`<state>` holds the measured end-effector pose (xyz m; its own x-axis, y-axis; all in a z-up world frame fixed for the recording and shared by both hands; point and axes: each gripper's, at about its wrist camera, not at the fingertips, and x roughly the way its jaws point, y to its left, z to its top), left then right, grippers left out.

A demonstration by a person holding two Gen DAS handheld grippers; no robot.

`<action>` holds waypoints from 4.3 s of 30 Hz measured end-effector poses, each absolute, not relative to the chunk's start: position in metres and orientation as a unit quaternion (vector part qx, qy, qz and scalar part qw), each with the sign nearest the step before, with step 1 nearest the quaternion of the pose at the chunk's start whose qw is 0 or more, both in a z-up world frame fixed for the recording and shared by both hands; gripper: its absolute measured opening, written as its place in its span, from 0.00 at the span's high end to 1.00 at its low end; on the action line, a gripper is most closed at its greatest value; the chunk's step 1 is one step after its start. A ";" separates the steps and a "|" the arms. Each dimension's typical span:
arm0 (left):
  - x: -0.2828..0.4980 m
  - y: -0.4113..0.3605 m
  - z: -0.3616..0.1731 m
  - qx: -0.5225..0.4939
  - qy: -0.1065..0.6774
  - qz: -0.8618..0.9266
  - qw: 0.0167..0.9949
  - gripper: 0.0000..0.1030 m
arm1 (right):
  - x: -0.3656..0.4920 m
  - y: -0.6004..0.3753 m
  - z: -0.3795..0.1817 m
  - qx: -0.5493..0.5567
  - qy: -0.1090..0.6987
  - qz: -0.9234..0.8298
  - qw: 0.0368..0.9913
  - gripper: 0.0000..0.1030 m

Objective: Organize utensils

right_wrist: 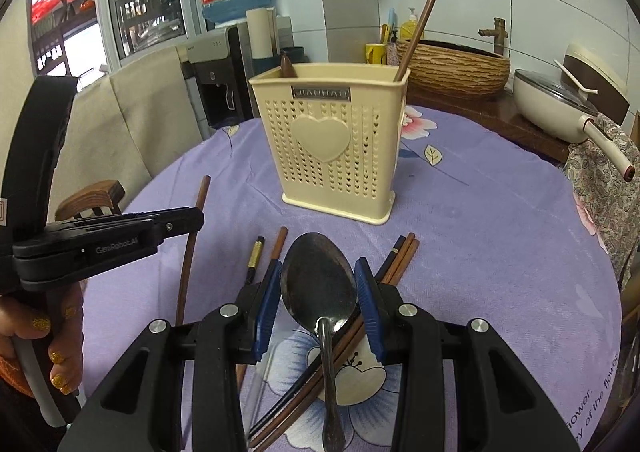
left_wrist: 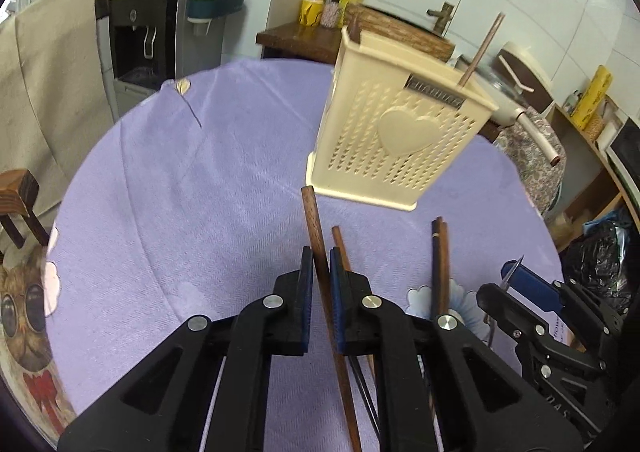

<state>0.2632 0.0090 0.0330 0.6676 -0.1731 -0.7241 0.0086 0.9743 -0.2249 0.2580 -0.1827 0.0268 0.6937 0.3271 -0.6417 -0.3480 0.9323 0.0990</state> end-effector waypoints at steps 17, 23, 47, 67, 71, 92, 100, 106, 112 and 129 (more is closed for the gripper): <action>0.222 0.014 0.078 -0.096 0.353 -0.072 0.928 0.95 | 0.236 -0.201 0.057 0.007 0.324 0.184 0.928 0.64; 0.245 0.031 0.050 -0.107 0.388 -0.024 0.915 0.95 | 0.235 -0.204 0.056 0.011 0.323 0.180 0.929 0.64; 0.314 -0.044 -0.031 -0.046 0.491 -0.061 0.868 0.94 | 0.231 -0.215 0.053 0.027 0.322 0.175 0.930 0.64; 0.337 -0.052 -0.041 -0.029 0.482 -0.015 0.876 0.91 | 0.233 -0.218 0.050 0.036 0.326 0.178 0.928 0.64; 0.334 -0.053 -0.040 -0.032 0.480 -0.013 0.877 0.92 | 0.234 -0.219 0.047 0.034 0.330 0.176 0.927 0.64; 0.274 -0.027 0.062 -0.096 0.373 -0.086 0.919 0.93 | 0.222 -0.216 0.063 0.015 0.309 0.166 0.936 0.65; 0.246 -0.015 0.112 -0.092 0.331 -0.105 0.933 0.93 | 0.222 -0.215 0.071 0.016 0.310 0.169 0.935 0.65; 0.238 -0.009 0.133 -0.089 0.314 -0.114 0.938 0.93 | 0.219 -0.211 0.077 0.009 0.306 0.170 0.937 0.65; 0.235 -0.006 0.144 -0.085 0.302 -0.115 0.942 0.93 | 0.221 -0.203 0.084 -0.002 0.300 0.176 0.938 0.65; 0.269 0.000 0.216 -0.085 0.274 -0.129 0.949 0.93 | 0.261 -0.195 0.149 -0.023 0.248 0.189 0.950 0.65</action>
